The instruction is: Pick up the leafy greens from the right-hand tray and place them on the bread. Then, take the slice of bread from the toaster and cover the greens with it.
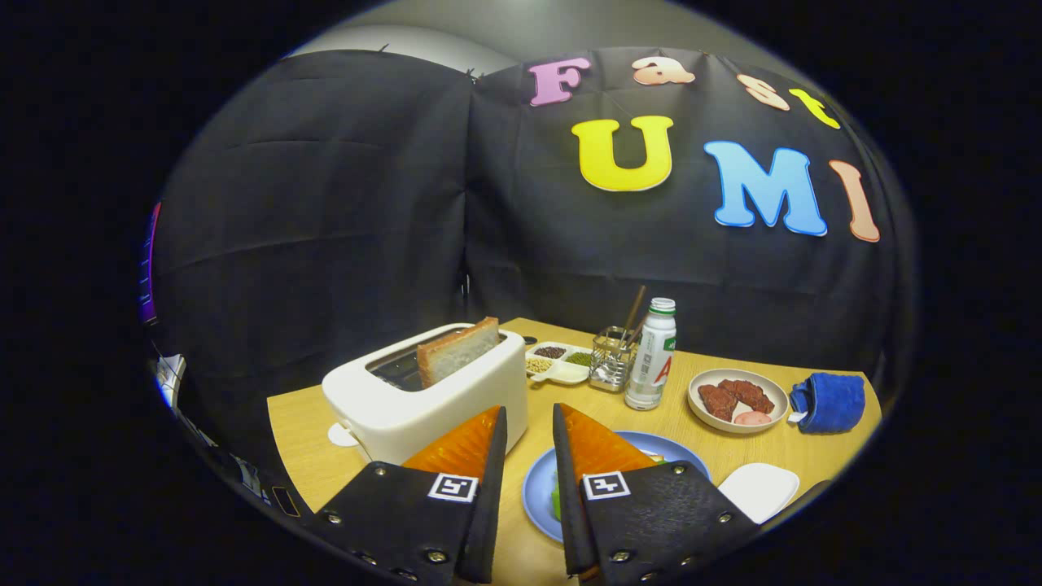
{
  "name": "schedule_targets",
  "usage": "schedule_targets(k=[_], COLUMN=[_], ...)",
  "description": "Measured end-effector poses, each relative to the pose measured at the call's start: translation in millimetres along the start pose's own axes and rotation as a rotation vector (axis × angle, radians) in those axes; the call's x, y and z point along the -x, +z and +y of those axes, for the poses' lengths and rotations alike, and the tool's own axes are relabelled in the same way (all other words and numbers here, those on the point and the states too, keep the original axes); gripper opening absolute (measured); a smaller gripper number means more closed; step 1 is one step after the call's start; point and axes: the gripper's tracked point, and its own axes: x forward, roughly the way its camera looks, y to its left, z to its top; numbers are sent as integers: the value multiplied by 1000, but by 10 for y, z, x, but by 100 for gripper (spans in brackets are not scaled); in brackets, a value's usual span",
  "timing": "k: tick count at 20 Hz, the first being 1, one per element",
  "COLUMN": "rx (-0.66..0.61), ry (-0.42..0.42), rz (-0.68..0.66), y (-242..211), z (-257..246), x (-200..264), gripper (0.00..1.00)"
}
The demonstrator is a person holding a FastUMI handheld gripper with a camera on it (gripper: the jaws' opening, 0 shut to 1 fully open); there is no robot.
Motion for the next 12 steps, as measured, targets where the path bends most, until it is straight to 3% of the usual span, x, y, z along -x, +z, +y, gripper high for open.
schedule_targets(k=[5,12], rx=[4,-17], ry=[-9,0], rz=[-78,-66], y=[148,129], z=[393,721], x=[-80,-375], gripper=[33,33])
